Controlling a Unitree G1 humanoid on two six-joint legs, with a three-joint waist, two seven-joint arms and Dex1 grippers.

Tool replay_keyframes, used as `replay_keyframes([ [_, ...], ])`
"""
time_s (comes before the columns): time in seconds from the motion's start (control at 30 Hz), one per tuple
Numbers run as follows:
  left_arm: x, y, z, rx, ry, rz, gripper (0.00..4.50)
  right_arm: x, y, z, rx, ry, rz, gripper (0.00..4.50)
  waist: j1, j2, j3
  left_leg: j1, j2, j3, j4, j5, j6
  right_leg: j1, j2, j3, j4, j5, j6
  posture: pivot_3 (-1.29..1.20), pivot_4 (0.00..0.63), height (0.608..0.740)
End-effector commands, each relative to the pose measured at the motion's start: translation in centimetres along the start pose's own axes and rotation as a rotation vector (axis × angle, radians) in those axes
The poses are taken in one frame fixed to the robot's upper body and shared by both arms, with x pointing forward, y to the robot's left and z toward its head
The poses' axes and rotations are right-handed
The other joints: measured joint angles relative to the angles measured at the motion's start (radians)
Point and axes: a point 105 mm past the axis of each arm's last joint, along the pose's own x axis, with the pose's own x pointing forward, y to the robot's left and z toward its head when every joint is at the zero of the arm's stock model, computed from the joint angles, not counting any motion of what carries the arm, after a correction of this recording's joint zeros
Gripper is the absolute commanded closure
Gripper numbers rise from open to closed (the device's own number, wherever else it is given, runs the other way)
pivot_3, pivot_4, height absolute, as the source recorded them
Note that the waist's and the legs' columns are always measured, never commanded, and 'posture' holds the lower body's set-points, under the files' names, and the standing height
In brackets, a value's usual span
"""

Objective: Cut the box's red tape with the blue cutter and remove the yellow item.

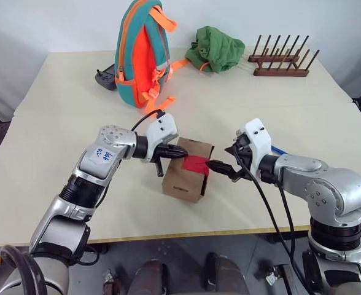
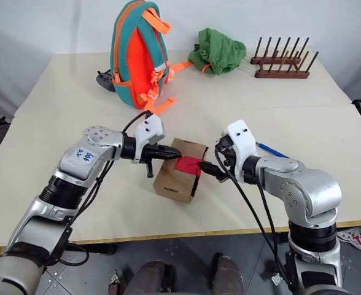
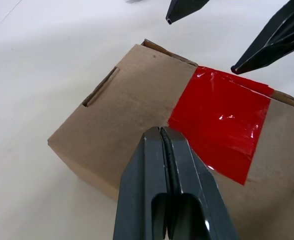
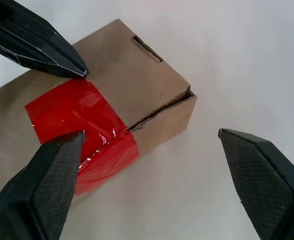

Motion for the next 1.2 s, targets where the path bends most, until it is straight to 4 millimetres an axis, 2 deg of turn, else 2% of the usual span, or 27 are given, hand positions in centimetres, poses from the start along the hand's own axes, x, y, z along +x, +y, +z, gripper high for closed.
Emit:
replay_keyframes([
  [0.03, 0.4, -0.1, -0.5, 0.004, 0.031, -0.005, 4.50, -0.2, -0.2, -0.2, -0.025, 0.007, -0.013, 0.05, -0.001, 0.000, 0.000, 0.000, 0.000, 0.000, 0.000, 0.000, 0.000, 0.000, 0.000, 0.000, 0.000, 0.000, 0.000, 0.00, 0.150, 0.740],
  [0.4, 0.6, -0.3, -0.4, 0.002, 0.018, -0.009, 4.50, 0.9, -1.8, -0.7, 0.008, 0.012, -0.059, 0.05, -0.003, 0.000, 0.000, 0.001, 0.000, 0.000, 0.000, 0.000, 0.000, 0.000, 0.000, 0.001, 0.001, 0.000, 0.000, 0.00, 0.150, 0.740],
  [0.73, 0.6, -0.5, -0.3, -0.001, 0.015, -0.016, 4.50, 1.6, -1.8, -1.3, 0.004, 0.032, -0.058, 0.05, -0.006, -0.001, -0.001, 0.002, 0.000, -0.001, 0.000, 0.000, 0.001, 0.000, 0.000, 0.002, 0.002, 0.000, 0.000, 0.00, 0.150, 0.740],
  [1.1, 0.6, -1.1, -0.3, -0.002, 0.004, -0.030, 4.50, 3.3, -1.9, -1.7, 0.004, 0.098, -0.098, 0.05, -0.021, -0.001, -0.001, 0.001, 0.000, -0.002, 0.000, 0.000, 0.001, 0.000, 0.000, 0.001, 0.001, 0.000, 0.000, 0.00, 0.150, 0.740],
  [1.2, 0.6, -1.3, -0.3, -0.003, 0.003, -0.027, 4.50, 3.2, -2.1, -2.6, 0.001, 0.131, -0.116, 0.05, -0.021, -0.001, -0.001, 0.000, 0.000, -0.002, 0.000, 0.000, 0.001, 0.000, 0.000, 0.001, 0.001, 0.000, 0.000, 0.00, 0.150, 0.740],
])
